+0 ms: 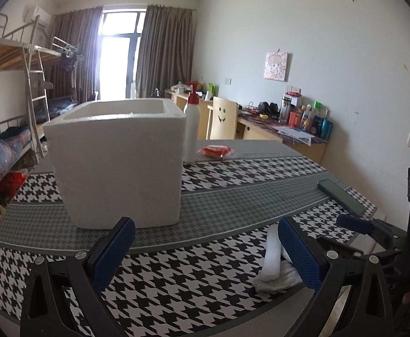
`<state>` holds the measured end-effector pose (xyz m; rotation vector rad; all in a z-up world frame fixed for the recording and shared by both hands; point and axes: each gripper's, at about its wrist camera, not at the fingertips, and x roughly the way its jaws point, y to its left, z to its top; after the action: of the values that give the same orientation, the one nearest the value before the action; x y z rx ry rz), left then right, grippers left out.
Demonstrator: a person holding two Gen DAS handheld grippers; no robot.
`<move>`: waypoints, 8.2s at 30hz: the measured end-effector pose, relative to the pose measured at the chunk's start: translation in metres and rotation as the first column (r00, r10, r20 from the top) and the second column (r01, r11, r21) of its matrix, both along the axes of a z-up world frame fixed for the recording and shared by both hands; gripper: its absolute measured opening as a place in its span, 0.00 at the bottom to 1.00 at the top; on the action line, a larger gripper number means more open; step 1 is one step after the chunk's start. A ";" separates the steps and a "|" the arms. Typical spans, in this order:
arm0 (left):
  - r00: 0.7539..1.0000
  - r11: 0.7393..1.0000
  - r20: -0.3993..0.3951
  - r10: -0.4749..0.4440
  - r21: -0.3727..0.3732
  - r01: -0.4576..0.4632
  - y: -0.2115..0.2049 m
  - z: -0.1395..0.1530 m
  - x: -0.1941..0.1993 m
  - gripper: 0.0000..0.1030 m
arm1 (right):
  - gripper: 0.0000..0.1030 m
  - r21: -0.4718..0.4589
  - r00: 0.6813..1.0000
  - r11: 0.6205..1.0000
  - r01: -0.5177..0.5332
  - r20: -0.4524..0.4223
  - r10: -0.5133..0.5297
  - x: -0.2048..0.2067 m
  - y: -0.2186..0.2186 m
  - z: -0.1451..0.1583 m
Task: Organize soft objects
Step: 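Move the right gripper to the grey cloth and close on it, then close the left gripper on the white foam tube beside the cloth, then lift the foam tube with the left gripper while the right gripper lifts the grey cloth, then carry the foam tube and grey cloth in both grippers over the white foam box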
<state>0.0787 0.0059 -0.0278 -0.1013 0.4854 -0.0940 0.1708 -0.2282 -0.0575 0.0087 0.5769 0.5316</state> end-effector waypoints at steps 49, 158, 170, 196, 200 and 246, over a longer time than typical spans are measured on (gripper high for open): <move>0.894 0.950 -0.342 -0.289 0.010 0.311 -0.079 -0.062 0.054 0.47 | 0.34 0.024 0.974 0.998 -0.056 -0.219 0.060 0.017 -0.015 -0.043; 0.996 0.999 0.076 -0.037 0.029 0.035 0.031 0.061 -0.004 0.20 | 0.08 0.091 0.995 0.990 -0.104 0.009 0.104 0.037 0.027 0.066; 0.993 0.999 0.113 -0.034 0.042 0.030 0.034 0.075 -0.002 0.20 | 0.08 0.101 0.991 0.987 -0.123 0.061 0.117 0.041 0.031 0.089; 0.987 0.997 0.162 0.016 0.068 -0.027 0.050 0.102 0.022 0.20 | 0.09 0.094 0.981 0.982 -0.163 0.120 0.152 0.060 0.055 0.120; 0.987 0.997 0.157 0.028 0.067 -0.039 0.053 0.101 0.028 0.20 | 0.09 0.097 0.980 0.981 -0.167 0.121 0.155 0.064 0.058 0.123; 0.984 0.979 0.042 0.175 0.100 -0.178 0.084 0.084 0.117 0.24 | 0.09 0.037 0.975 0.982 -0.185 0.130 0.179 0.101 0.096 0.146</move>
<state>0.1958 0.0900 0.0563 -0.0404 0.4453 0.1035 0.2716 -0.1321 0.0889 -0.0317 0.4435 0.7193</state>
